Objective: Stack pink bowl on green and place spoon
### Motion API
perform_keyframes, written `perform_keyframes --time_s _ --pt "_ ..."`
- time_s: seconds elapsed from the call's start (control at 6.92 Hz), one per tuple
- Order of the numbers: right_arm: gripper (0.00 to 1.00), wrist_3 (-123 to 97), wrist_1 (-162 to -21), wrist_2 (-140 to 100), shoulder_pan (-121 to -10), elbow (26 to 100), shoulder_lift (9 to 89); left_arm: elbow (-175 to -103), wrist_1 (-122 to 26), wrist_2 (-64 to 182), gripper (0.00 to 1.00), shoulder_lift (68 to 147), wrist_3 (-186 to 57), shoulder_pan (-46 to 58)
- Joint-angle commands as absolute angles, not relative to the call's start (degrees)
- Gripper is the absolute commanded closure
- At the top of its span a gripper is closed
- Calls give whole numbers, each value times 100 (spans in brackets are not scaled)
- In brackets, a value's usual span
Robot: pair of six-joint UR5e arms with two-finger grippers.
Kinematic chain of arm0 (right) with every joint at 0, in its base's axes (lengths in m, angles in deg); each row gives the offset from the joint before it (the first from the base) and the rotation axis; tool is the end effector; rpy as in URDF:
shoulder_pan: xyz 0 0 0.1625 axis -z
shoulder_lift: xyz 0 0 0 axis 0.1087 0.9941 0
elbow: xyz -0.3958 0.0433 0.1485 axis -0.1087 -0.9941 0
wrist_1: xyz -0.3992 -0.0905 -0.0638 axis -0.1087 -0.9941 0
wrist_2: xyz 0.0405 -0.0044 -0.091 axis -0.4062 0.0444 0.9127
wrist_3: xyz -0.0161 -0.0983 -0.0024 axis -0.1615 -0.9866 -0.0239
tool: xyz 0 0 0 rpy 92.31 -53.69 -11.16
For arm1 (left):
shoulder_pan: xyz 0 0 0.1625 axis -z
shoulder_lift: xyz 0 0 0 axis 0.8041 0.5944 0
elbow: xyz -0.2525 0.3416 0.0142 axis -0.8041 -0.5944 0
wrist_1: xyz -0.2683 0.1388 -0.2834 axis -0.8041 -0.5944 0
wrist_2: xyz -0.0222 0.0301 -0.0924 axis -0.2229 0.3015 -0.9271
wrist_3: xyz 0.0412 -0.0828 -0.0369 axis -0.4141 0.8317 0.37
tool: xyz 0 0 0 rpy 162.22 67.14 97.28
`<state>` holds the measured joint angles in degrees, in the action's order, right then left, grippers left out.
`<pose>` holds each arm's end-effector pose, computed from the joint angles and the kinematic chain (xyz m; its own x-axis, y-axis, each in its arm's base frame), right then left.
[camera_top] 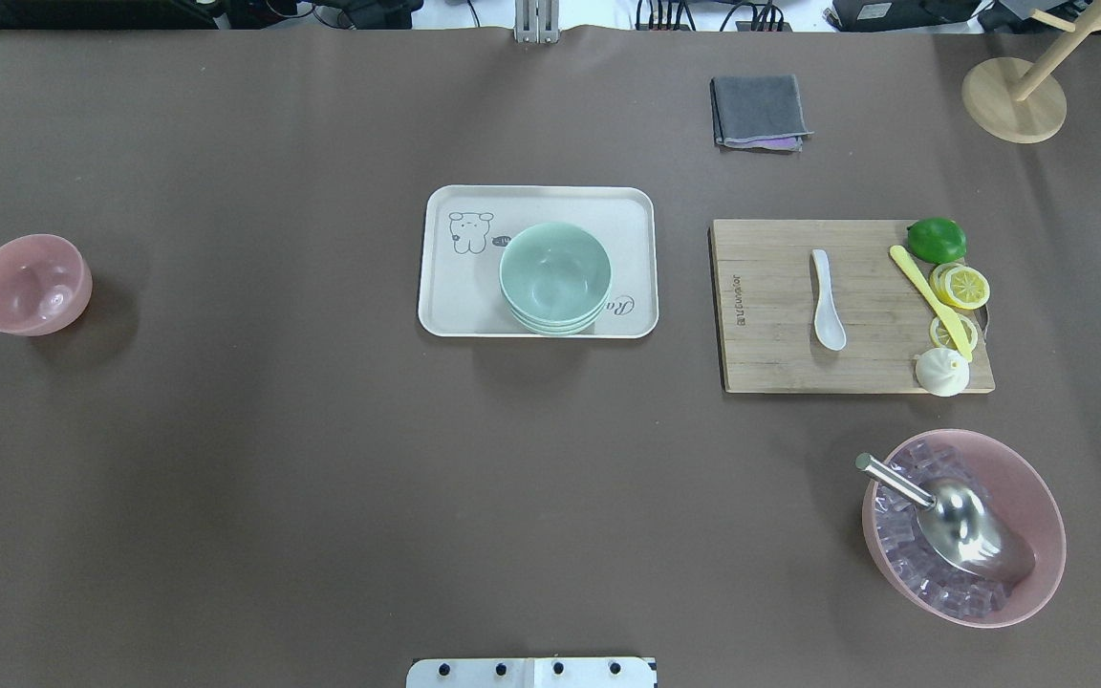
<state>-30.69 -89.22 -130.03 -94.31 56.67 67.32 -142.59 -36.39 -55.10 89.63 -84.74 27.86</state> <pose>0.0472 -0.5250 0.6416 0.7200 -0.2113 0.6610 0.0460 0.9649 0.2584 0.0167 -0.5227 0.5765 0.6338 0.4460 -0.6319 -0.2054 0.8847 0.4184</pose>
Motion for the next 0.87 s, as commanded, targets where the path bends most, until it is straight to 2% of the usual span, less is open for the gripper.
perform_keyframes --time_s 0.0,0.72 --pt "0 -3069 -8920 -12981 -9431 5666 6735 -14276 -3639 -5508 2 8957 -8482 2786" --pt "0 -3060 -8911 -13042 -9431 5692 6770 -14268 -3639 -5517 2 8957 -8473 2786"
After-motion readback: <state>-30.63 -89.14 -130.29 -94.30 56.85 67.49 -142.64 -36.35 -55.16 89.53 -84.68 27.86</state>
